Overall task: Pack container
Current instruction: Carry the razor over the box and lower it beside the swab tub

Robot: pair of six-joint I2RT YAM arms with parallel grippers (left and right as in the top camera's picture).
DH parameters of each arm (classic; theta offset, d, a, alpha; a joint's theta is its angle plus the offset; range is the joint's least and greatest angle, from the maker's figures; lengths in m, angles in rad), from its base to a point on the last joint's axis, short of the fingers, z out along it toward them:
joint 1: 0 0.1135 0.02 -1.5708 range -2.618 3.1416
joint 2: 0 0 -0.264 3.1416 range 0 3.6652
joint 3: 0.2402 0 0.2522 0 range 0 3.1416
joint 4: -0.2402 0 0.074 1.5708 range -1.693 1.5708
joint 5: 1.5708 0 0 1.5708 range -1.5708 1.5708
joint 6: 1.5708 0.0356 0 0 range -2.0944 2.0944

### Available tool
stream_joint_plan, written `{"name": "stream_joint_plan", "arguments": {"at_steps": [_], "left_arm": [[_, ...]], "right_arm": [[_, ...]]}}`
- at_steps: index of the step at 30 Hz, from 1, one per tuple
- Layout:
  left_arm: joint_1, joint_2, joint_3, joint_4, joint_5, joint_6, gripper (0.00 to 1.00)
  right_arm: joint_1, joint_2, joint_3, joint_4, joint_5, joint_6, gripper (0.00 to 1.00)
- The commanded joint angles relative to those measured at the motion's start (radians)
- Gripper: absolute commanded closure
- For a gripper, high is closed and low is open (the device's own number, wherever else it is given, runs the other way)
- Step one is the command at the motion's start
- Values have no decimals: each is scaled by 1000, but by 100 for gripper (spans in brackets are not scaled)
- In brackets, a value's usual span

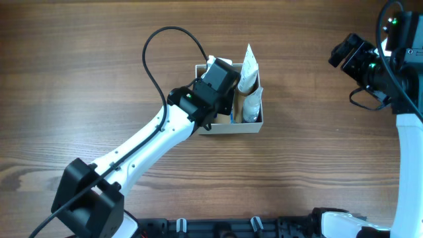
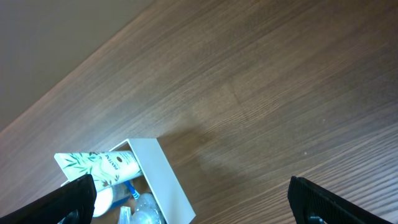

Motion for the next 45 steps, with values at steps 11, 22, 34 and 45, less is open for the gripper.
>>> {"name": "stream_joint_plan", "arguments": {"at_steps": [11, 22, 34, 45], "left_arm": [[69, 8, -2, 92, -27, 503, 92], [105, 8, -2, 87, 150, 417, 96], [103, 41, -6, 8, 170, 266, 96], [59, 87, -6, -17, 175, 270, 96]], "right_arm": [[-3, 7, -5, 2, 21, 14, 0], [-3, 7, -5, 2, 21, 14, 0], [-3, 7, -5, 2, 21, 14, 0], [-3, 7, -5, 2, 21, 14, 0]]}}
